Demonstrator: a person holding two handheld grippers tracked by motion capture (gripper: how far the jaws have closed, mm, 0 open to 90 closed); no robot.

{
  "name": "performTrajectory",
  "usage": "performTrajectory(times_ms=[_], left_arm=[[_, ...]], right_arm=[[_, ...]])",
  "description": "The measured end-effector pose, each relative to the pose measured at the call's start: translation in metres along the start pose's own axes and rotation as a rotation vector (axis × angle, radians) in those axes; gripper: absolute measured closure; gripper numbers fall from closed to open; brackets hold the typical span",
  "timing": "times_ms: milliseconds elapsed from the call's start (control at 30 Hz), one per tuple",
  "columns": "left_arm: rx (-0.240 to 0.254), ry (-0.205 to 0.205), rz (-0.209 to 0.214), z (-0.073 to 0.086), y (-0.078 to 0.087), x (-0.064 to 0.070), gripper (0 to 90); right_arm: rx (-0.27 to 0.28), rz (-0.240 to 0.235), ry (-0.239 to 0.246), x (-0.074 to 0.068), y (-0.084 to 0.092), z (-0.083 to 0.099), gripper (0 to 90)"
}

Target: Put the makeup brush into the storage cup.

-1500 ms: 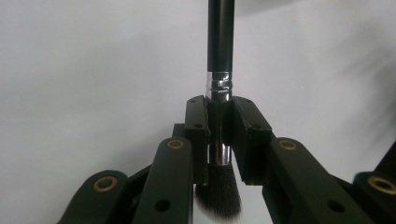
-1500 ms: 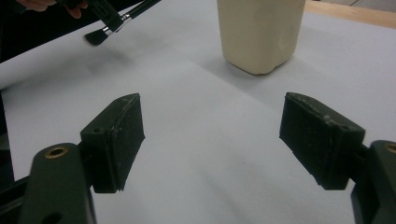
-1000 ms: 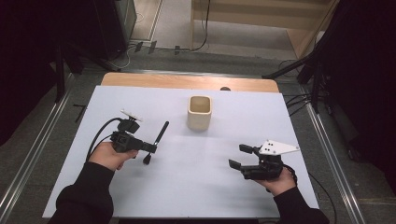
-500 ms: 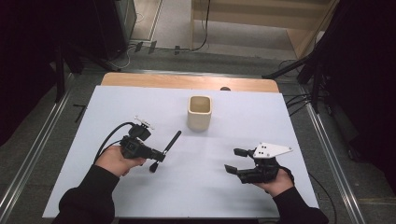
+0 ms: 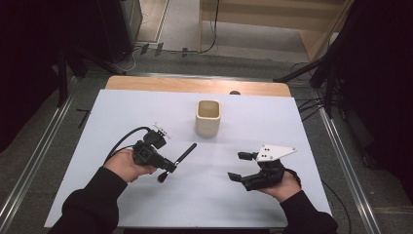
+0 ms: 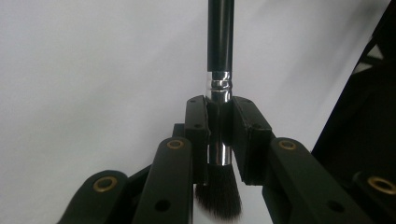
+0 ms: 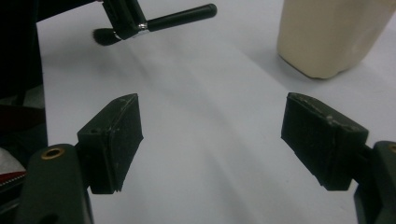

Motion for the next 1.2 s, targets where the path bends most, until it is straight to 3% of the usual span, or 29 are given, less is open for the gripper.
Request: performTrajectory(times_ms=[233,367,467,733,800,1000,1100,1200], left_arm=[[-0.035,-0.046,-0.005,-0.004,0.005,0.002,77.5],[-0.06,-0.086,-0.017,-0.005,0.006,0.003,77.6],[-0.073,-0.102,-0.002,-0.004,0.004,0.006,77.6],[-0.121,-0.158,0.016,-0.003,0.0,0.014,77.6],[-0.143,-0.19,0.007,-0.002,0.0,0.015,77.6],[-0.179,-0.233,0.012,-0.003,0.0,0.021,77.6],[-0.169,-0.299,-0.011,-0.004,-0.001,0.023,77.5],[-0.181,-0.321,-0.027,-0.005,-0.002,0.024,77.6]], right_arm=[[-0.038,-0.04,0.043,-0.003,-0.007,-0.003,21.5],[-0.051,-0.058,0.035,-0.002,-0.01,-0.008,21.1],[-0.065,-0.076,0.047,-0.002,-0.013,-0.012,20.9],[-0.126,-0.162,0.124,-0.008,-0.018,-0.022,22.0],[-0.135,-0.172,0.135,-0.008,-0.019,-0.024,21.9],[-0.146,-0.194,0.14,-0.011,-0.024,-0.026,21.5],[-0.158,-0.205,0.141,-0.013,-0.027,-0.025,21.4],[-0.168,-0.218,0.154,-0.014,-0.03,-0.024,21.3]])
Point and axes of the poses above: each handheld gripper's, and its own axes: y roughly backward along the jaws, z roughly out of its underside, x roughly to its right, the point moved 8 cm from there along -y, roughly forward along the jaws, and after that the axes turned 9 degrees about y, right-handed, at the moved point
